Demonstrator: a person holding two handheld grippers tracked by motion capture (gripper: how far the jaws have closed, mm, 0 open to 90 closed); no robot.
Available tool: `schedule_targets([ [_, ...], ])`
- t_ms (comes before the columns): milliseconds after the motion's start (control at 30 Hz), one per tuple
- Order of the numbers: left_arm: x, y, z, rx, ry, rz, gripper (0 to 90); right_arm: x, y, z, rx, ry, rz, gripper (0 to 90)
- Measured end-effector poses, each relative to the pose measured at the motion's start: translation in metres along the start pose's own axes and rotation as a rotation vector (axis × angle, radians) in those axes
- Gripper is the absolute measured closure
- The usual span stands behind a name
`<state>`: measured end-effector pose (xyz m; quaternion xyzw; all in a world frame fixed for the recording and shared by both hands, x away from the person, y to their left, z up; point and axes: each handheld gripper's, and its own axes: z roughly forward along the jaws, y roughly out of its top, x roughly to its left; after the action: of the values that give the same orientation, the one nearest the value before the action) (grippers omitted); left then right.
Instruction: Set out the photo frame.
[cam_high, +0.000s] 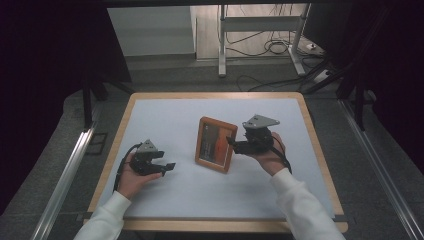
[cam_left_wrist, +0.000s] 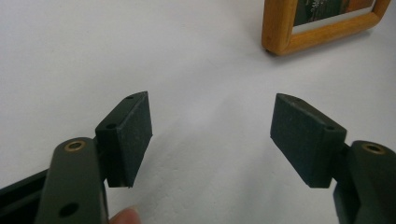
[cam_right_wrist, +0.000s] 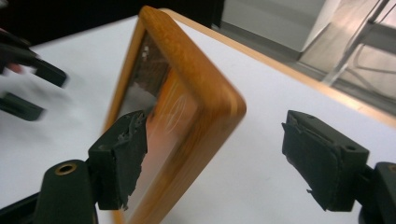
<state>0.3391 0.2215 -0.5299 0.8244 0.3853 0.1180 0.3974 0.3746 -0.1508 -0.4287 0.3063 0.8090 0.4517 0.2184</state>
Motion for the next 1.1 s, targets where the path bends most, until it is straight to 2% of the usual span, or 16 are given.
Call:
schedule_targets([
  [67,0.000,0.000,0.000,-0.004,0.002,0.002,28.3,-0.001,-0.009,-0.007,-0.011,0.014,0.044,21.8],
  [167,-0.001,0.000,0.000,-0.008,0.004,0.004,28.0,0.001,-0.023,-0.014,-0.009,0.024,0.081,21.6],
  [400,-0.004,0.001,-0.001,-0.015,0.003,0.010,27.6,0.004,-0.050,-0.021,0.001,0.013,0.077,24.5],
  [533,-0.009,0.002,-0.002,-0.032,0.012,0.006,27.6,0.007,-0.061,-0.022,0.014,0.029,0.059,28.8],
  [667,-0.014,0.002,0.000,-0.025,0.017,0.013,27.5,0.011,-0.070,-0.025,0.018,0.060,0.042,42.5],
  [833,-0.019,0.002,0.000,-0.030,0.014,0.021,27.5,0.018,-0.078,-0.026,0.037,0.074,0.016,58.6],
  [1033,-0.018,0.000,0.000,-0.028,0.016,0.027,27.5,0.024,-0.080,-0.022,0.066,0.110,-0.009,75.9],
  [1100,-0.017,0.000,-0.001,-0.030,0.018,0.027,27.5,0.026,-0.081,-0.018,0.082,0.137,-0.018,83.7],
])
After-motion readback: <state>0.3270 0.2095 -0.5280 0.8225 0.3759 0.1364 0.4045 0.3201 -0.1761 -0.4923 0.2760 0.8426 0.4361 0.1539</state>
